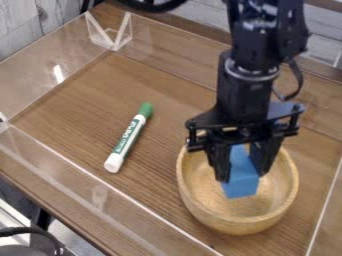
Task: Remove the blue block from inside the brown bowl and put it on the table
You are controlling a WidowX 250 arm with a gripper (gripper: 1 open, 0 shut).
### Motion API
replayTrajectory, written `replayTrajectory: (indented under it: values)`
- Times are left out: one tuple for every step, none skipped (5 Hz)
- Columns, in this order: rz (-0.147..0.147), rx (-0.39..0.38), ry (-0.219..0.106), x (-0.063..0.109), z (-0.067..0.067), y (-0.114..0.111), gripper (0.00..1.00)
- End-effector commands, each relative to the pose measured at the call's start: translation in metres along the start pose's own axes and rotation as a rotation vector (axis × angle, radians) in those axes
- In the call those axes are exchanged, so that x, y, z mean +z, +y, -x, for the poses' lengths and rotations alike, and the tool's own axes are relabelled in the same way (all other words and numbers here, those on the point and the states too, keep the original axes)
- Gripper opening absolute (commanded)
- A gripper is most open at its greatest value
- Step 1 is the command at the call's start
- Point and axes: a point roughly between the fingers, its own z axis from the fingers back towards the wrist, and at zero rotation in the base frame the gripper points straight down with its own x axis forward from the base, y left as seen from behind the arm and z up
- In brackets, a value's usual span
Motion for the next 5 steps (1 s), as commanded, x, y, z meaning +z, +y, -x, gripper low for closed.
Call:
replayTrajectory:
  values:
    - [0.045,-0.053,-0.017,0.027,-0.006,-0.004,0.00]
    - [0.039,-0.135,-0.016,0.042,-0.011,-0.001,0.00]
    - [0.024,-0.280,-0.011,0.060,-0.020,0.003,0.00]
    - [0.017,-0.409,-0.015,0.078,-0.038,0.012,0.00]
    - [0.018,-0.500,-0.018,0.090,-0.070,0.029,0.00]
